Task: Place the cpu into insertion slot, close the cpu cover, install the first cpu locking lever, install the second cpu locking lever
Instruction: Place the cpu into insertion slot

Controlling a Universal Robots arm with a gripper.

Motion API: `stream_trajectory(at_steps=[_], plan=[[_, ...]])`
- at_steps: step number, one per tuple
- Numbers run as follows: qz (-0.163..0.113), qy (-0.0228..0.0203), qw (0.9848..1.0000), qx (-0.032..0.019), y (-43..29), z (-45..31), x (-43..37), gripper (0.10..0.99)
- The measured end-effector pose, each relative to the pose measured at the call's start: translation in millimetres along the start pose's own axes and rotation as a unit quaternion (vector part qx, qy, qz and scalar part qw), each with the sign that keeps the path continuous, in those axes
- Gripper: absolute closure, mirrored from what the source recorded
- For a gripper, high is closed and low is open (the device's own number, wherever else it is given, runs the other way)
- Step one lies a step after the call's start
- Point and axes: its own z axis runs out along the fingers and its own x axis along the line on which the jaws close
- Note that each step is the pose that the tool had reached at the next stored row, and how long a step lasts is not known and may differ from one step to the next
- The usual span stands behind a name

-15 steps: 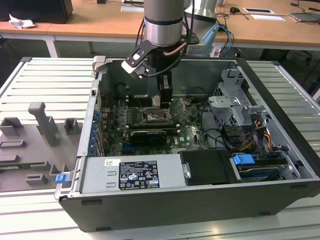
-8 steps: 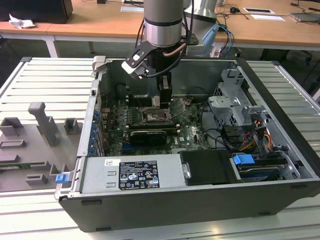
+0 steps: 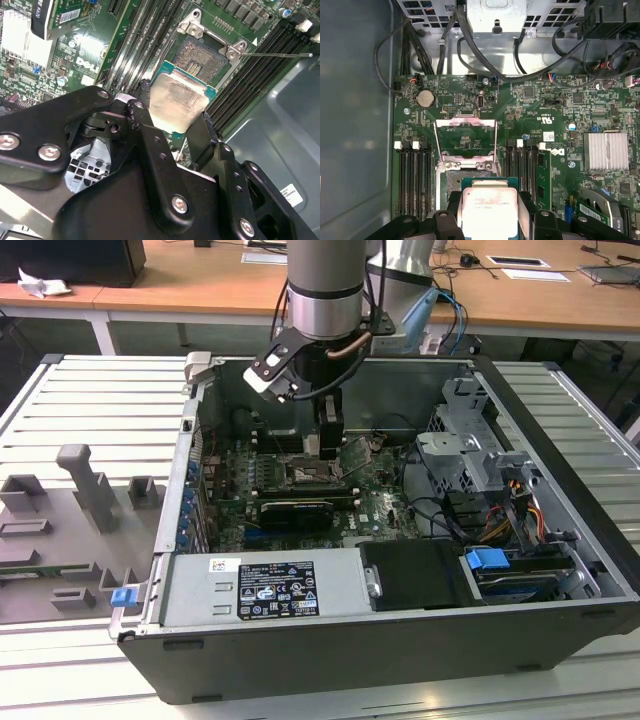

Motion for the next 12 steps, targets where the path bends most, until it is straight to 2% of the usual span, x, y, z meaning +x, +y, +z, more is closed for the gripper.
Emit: stream_trajectory(at_steps=[12], plan=[[0.0,0.0,1.0,0.0,-0.8,9.2,-0.2,0.553]])
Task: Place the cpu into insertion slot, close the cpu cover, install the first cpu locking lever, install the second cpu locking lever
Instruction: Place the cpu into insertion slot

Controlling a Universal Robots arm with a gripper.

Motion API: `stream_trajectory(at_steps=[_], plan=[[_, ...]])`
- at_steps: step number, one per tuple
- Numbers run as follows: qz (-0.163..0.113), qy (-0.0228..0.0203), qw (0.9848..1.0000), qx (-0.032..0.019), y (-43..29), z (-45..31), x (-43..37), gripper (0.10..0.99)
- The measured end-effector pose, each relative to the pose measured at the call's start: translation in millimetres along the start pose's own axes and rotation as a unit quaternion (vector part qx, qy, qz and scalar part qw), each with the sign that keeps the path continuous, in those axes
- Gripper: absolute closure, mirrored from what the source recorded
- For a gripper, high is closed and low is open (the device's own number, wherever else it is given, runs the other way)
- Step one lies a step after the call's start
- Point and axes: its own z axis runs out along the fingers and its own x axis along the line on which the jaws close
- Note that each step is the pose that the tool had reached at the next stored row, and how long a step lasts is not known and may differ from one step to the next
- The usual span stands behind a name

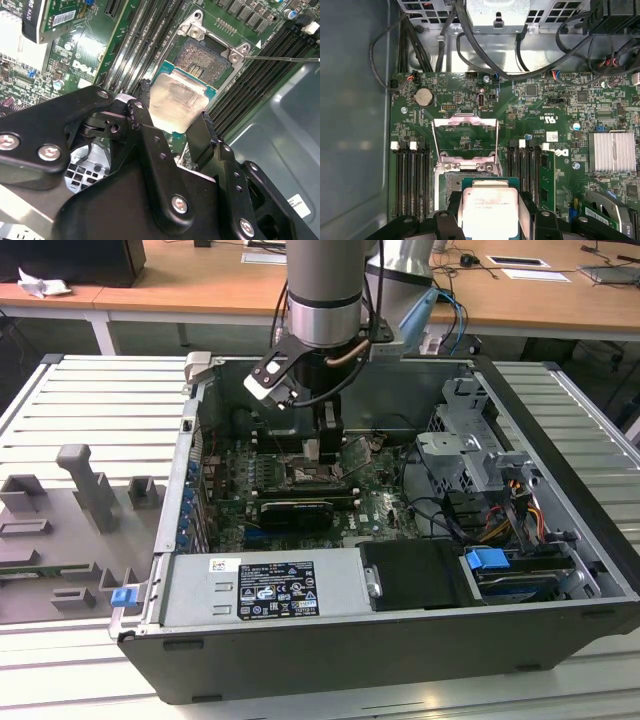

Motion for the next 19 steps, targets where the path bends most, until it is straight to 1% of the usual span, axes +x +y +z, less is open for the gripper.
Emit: stream_trajectory(at_steps=[5,11,19], plan=[[0.0,0.0,1.0,0.0,-0.5,6.0,-0.1,0.553],[0.0,0.0,1.0,0.0,-0.9,10.6,-0.2,0.553],[0.0,0.0,1.0,-0.0001,-1.5,14.6,-0.1,0.553]])
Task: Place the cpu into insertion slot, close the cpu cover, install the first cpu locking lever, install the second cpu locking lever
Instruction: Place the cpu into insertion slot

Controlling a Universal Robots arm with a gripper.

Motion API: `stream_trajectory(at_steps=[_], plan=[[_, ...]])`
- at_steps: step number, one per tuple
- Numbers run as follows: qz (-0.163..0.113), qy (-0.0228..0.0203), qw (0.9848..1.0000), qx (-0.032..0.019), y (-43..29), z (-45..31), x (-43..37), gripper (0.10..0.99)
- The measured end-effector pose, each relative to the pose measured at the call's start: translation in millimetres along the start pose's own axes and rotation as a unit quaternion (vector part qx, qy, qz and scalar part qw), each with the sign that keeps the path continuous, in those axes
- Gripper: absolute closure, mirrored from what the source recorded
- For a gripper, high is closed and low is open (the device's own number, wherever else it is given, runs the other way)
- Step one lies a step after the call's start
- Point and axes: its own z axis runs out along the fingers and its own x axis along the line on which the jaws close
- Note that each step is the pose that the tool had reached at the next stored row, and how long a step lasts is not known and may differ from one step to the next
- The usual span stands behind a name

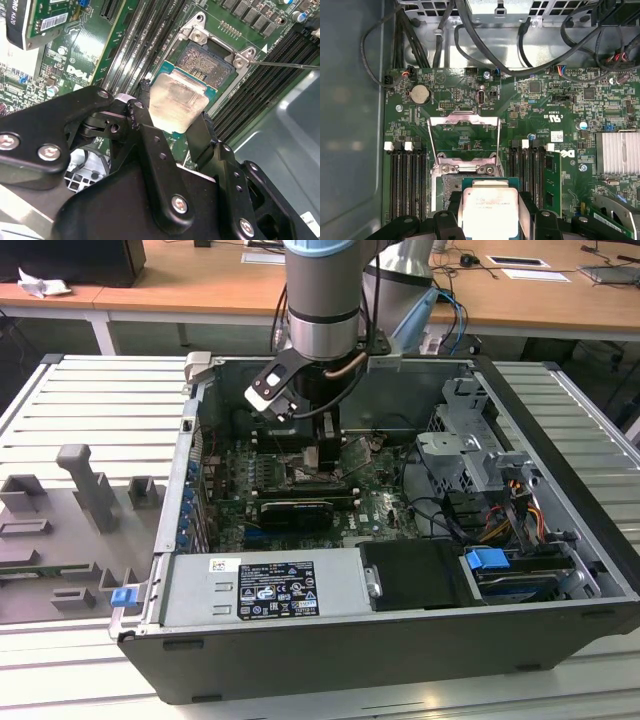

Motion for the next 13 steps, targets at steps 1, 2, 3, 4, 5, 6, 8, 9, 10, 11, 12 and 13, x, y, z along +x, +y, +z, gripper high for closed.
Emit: stream_trajectory(at_steps=[1,2,3,4,5,6,8,9,10,11,12,13], plan=[[0.0,0.0,1.0,0.0,-0.1,0.6,0.1,0.553],[0.0,0.0,1.0,0.0,-0.4,1.7,0.5,0.553],[0.0,-0.0001,1.0,0.0001,-0.6,2.9,1.5,0.553],[0.0,0.0,1.0,0.0001,-0.9,3.5,2.5,0.553],[0.0,-0.0001,1.0,0.0,-1.5,3.8,5.2,0.553],[0.0,-0.0001,1.0,0.0001,-2.5,4.2,7.4,0.553],[0.0,-0.0001,1.0,0.0,-3.9,5.0,9.4,0.553],[0.0,-0.0001,1.0,0.0,-5.2,6.3,10.6,0.553],[0.0,-0.0001,1.0,0.0,-5.7,7.8,11.7,0.553],[0.0,0.0,1.0,0.0001,-6.0,10.0,13.2,0.553],[0.0,-0.0001,1.0,0.0002,-6.2,11.8,14.8,0.553],[0.001,-0.0001,1.0,0.0002,-6.4,14.3,16.3,0.553]])
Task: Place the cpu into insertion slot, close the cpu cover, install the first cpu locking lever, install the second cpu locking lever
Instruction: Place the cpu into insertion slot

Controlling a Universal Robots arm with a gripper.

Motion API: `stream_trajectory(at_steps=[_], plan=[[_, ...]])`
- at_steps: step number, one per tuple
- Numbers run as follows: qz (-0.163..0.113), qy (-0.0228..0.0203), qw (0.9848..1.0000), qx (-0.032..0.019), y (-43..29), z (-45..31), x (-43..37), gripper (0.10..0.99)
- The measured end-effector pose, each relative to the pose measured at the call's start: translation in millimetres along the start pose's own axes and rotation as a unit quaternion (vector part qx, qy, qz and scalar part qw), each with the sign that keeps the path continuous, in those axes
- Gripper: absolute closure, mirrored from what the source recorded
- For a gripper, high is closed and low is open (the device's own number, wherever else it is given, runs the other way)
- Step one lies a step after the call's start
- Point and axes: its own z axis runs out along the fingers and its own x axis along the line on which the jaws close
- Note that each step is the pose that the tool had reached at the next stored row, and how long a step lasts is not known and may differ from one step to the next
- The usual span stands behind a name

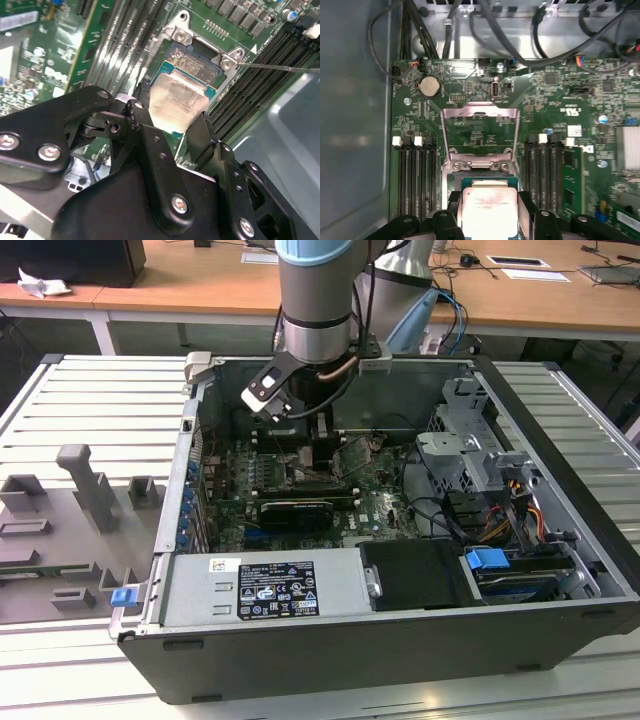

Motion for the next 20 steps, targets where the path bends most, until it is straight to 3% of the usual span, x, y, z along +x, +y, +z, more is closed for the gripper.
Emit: stream_trajectory(at_steps=[4,20], plan=[[0.0,0.0001,1.0,0.0,-1.9,6.2,0.9,0.553],[0.0,-0.0004,1.0,0.0004,-4.3,11.3,0.8,0.553]])
